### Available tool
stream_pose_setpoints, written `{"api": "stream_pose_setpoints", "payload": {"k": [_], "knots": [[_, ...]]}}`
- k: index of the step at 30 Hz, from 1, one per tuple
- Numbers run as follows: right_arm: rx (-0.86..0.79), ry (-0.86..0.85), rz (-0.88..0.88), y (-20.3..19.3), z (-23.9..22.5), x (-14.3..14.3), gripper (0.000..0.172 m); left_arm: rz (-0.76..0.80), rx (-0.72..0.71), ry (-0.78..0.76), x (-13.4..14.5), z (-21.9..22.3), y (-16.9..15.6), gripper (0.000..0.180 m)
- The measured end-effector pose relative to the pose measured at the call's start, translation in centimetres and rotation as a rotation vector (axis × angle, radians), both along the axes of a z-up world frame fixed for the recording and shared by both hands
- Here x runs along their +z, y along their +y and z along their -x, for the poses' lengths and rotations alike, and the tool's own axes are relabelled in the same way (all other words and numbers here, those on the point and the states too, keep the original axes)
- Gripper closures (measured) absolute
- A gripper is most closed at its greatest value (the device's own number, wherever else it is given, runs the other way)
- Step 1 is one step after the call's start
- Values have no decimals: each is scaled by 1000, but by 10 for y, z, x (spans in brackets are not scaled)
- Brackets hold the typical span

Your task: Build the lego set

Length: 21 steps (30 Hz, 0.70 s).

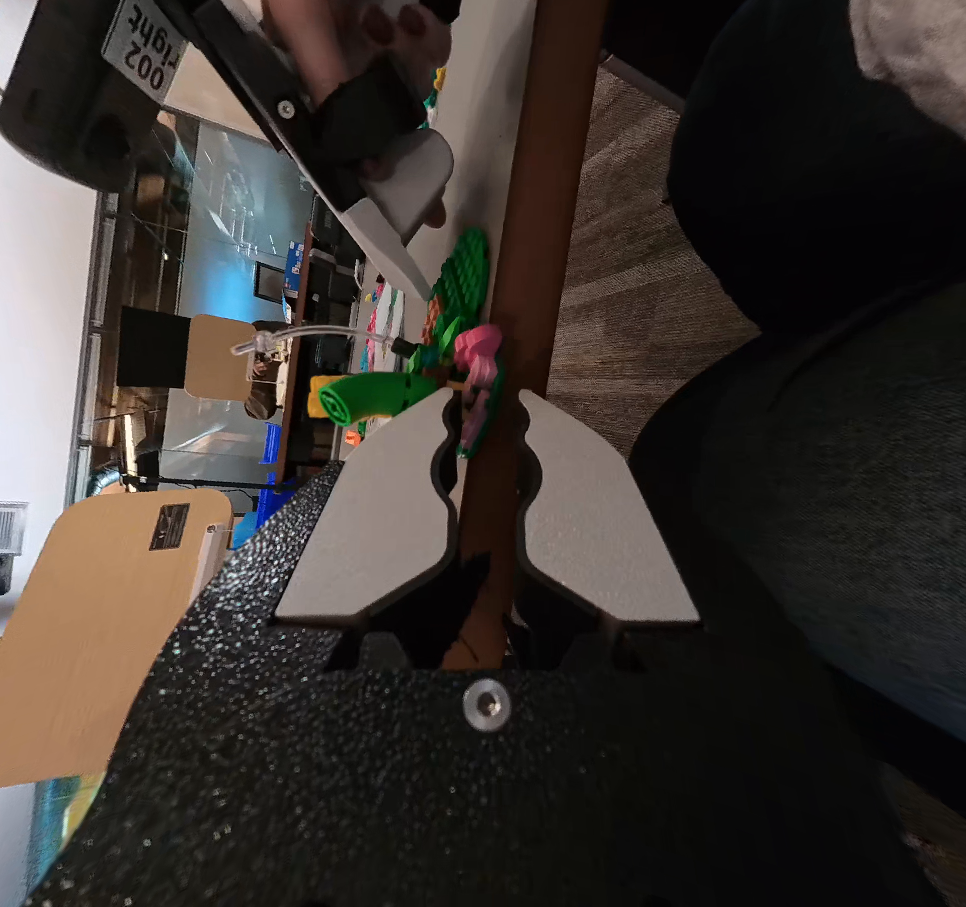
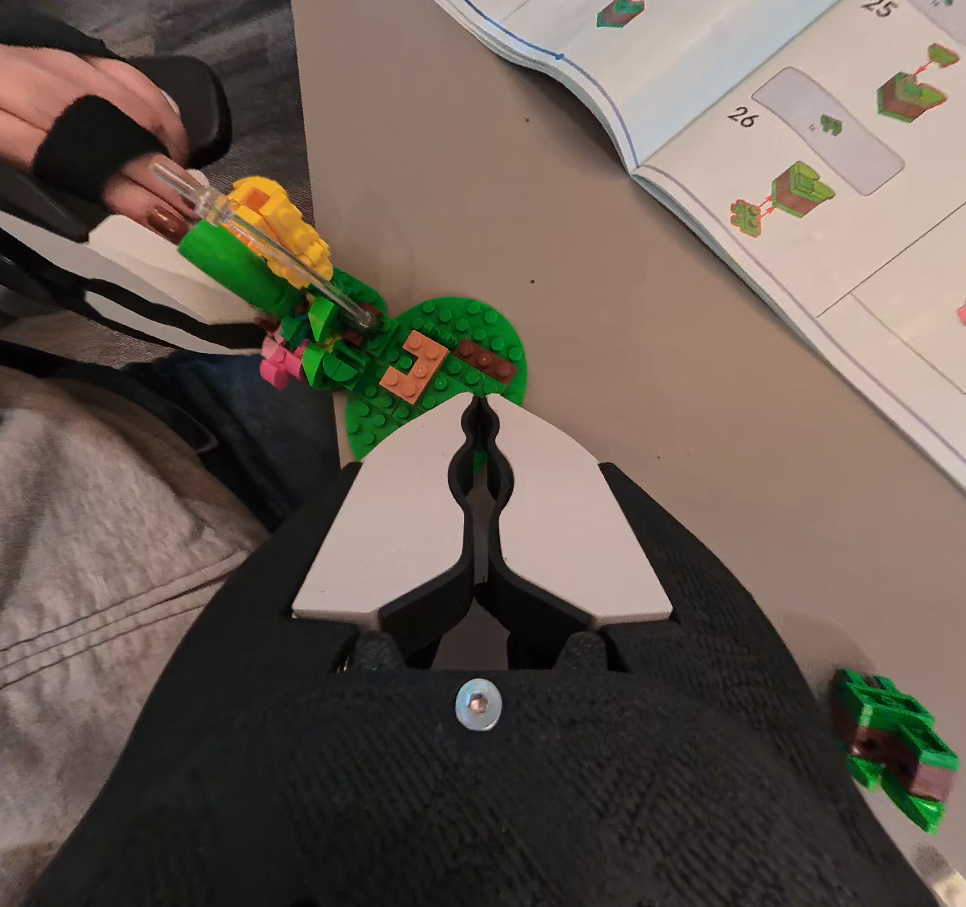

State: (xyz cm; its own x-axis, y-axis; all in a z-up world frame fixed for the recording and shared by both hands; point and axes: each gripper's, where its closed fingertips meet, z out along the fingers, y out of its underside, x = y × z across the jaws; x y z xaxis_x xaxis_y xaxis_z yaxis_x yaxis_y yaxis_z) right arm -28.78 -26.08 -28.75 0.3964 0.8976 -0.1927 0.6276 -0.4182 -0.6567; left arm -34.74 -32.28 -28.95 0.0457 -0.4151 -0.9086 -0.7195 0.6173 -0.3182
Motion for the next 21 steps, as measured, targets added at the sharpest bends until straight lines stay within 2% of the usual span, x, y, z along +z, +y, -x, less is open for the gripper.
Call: {"api": "stream_pose_setpoints", "payload": {"k": [5,8,12,16,21], "knots": [[-1,17,13,-1,2,0,172,-69,-10,33,0,-2,4,168],[47,31,-36,-2,3,4,171,-87,2,29,2,0,6,169],[281,77,-233,-21,9,21,150,-69,19,-19,10,3,10,171],[421,91,-462,-32,13,35,128,12,47,-110,21,9,18,172],[457,22,-611,-30,15,35,128,121,54,-180,31,10,23,172]]}}
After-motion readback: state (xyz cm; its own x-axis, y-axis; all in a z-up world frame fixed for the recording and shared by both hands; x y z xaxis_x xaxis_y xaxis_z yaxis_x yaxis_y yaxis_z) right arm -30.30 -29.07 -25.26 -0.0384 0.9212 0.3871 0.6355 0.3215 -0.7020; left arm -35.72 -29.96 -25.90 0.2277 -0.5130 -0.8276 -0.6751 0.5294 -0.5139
